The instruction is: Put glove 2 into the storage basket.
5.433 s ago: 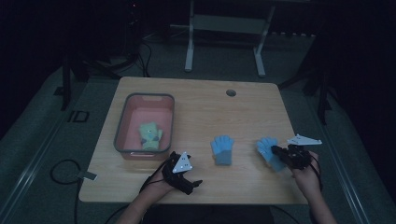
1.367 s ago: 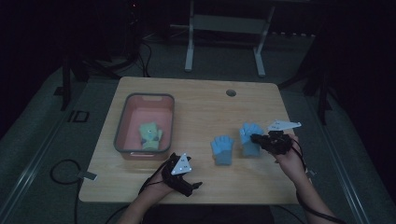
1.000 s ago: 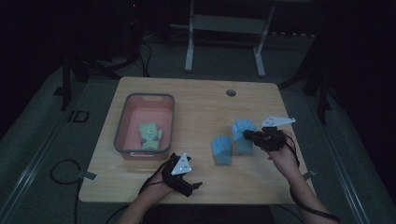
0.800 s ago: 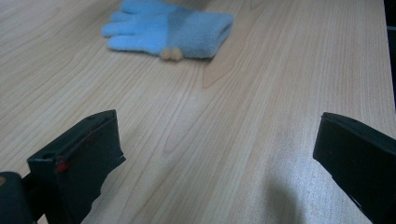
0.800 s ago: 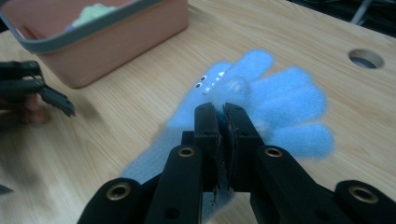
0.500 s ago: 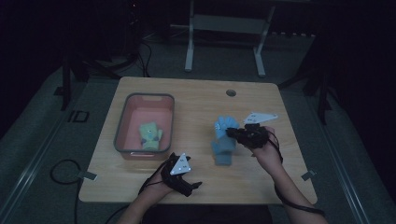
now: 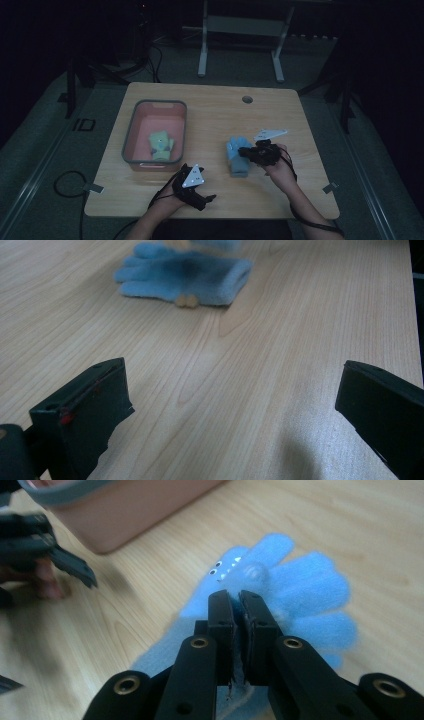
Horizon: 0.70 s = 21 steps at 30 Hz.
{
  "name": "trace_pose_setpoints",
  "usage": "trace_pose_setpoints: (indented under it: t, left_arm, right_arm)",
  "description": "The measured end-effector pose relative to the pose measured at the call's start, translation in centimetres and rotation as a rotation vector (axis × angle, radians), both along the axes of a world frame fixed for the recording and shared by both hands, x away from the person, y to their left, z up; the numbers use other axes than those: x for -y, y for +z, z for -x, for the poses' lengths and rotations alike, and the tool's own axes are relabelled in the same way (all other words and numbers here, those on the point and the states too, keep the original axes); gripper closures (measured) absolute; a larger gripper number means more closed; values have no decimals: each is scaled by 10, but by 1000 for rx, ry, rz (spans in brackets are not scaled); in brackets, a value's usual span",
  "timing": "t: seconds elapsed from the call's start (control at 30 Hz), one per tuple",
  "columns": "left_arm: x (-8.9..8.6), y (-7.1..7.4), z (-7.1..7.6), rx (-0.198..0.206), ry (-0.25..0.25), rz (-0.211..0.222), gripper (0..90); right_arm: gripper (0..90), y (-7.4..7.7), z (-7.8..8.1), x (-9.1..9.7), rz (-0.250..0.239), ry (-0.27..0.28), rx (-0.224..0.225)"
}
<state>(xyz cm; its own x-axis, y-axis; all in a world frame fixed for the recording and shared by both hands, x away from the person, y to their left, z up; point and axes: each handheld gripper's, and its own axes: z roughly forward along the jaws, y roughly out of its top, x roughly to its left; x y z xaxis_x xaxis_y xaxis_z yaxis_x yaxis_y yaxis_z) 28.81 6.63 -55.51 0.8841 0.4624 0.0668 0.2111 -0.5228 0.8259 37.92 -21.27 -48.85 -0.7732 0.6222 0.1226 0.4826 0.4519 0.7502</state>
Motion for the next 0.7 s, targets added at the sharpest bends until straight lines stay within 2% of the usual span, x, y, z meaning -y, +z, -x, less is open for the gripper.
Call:
trace_pose_setpoints:
  t: [0.13,0.33,0.43,0.63,0.7]
  left_arm:
    - [0,-1,0,-8,-3,-2,7]
    - [1,0,0,4,-3,0,8]
    - [0,1,0,19,15,-3,7]
    - [-1,2,0,1,15,35,8]
    - [1,2,1,-4,9,31,7]
  right_arm:
    - [846,-13,-1,3,7,-16,-25]
    - [842,-30,-6,1,16,-36,-69]
    - [837,-39,-9,-1,40,-42,-76]
    - [826,-46,-12,-1,49,-49,-91]
    - [814,-48,-10,-2,72,-49,-73]
